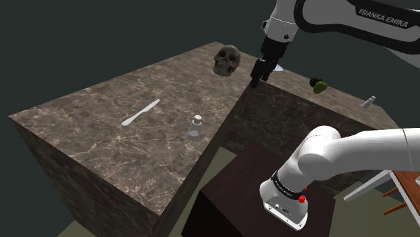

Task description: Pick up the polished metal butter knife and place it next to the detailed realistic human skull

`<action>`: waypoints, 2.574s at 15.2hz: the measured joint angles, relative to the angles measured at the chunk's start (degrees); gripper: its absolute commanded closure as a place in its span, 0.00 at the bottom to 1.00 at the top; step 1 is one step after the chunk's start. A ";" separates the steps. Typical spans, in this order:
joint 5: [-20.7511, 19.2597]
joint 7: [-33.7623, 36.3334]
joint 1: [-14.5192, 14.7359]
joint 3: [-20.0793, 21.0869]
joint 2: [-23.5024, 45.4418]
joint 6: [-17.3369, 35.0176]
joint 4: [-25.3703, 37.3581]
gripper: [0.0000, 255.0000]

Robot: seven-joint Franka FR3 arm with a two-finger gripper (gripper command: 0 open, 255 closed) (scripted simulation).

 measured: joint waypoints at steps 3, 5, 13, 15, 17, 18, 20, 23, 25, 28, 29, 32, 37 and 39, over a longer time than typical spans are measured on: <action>1.21 3.08 -0.23 1.54 0.41 1.25 -0.92 0.00; 3.34 8.38 -0.42 4.45 2.07 2.89 -0.98 0.00; 9.36 29.95 -2.71 15.24 12.48 11.68 1.06 0.00; 10.06 35.47 -3.49 17.95 16.03 14.23 2.29 0.00; 10.10 40.71 -4.52 20.19 19.72 16.29 4.09 0.00; 9.82 43.49 -5.14 21.44 22.28 17.55 5.46 0.00; 9.27 49.46 -5.92 23.99 26.64 19.63 7.83 0.00; 7.30 58.11 -7.09 26.89 33.15 22.32 11.50 0.00; 4.98 63.78 -7.85 28.21 38.36 23.72 14.95 0.00; 0.99 73.08 -7.62 29.75 46.18 25.14 20.47 0.00; -0.56 75.87 -7.41 29.81 49.00 25.29 22.81 0.00; -4.43 83.83 -5.95 29.31 56.22 26.07 28.37 0.00; -9.85 94.91 -2.07 26.35 68.56 25.00 40.99 0.00; -11.37 98.40 -0.13 25.09 73.06 24.26 46.15 0.00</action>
